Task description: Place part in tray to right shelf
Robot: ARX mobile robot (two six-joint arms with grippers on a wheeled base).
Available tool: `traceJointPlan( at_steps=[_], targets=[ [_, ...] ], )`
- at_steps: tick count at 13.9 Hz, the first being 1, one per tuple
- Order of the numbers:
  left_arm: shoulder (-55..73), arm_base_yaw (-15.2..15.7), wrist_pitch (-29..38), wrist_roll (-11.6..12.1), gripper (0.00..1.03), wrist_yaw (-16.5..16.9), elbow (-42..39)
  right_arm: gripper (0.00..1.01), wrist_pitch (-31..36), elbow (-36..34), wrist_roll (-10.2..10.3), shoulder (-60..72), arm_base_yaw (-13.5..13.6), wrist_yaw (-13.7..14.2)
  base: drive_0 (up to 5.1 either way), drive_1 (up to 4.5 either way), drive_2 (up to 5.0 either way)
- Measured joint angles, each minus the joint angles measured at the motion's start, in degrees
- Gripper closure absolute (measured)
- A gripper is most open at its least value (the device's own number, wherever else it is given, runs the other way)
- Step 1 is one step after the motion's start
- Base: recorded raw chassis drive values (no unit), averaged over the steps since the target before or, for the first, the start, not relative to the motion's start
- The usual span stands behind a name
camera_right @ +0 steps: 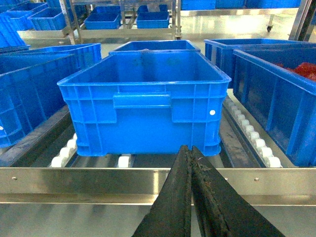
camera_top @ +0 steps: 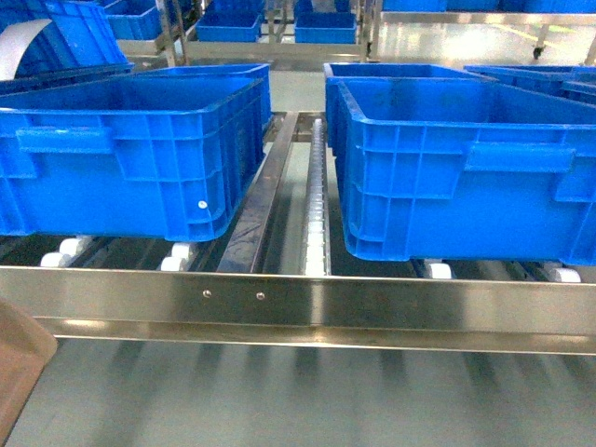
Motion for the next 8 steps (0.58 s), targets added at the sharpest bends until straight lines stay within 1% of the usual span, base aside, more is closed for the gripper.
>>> traceJointPlan(
  at_steps=[4,5,6,7,8],
  targets=[
    [-5.5,0.0,-3.6,0.0,0.89,0.0,-1.7,0.99,-3.4,-2.0,0.0,-5.4,0.0,0.0,0.0,0.00,0.0],
    [-6.7,0.0,-3.6,0.0,0.89,0.0,-2.3,0.99,-4.4,-2.5,0.0,-6.9,0.0,0.0,0.0,0.00,0.0],
    [-9.2,0.0,-4.8,0.0,0.89,0.0,-3.0,0.99,-5.0,-4.1,0.0,-9.4,0.0,0.0,0.0,0.00,0.0],
    [-12.4,0.0,-8.1,0.1,0.89,0.0,-3.0,0.99,-8.0,-4.1,0.2,-12.8,0.0,0.0,0.0,0.00,0.0],
    [-22.4,0.0,-18.6,0.0,0.89,0.0,-3.0,0.99,-19.5,-4.1,0.2,-21.6,-0.1,-0.1,0.0,0.00,0.0]
  ],
)
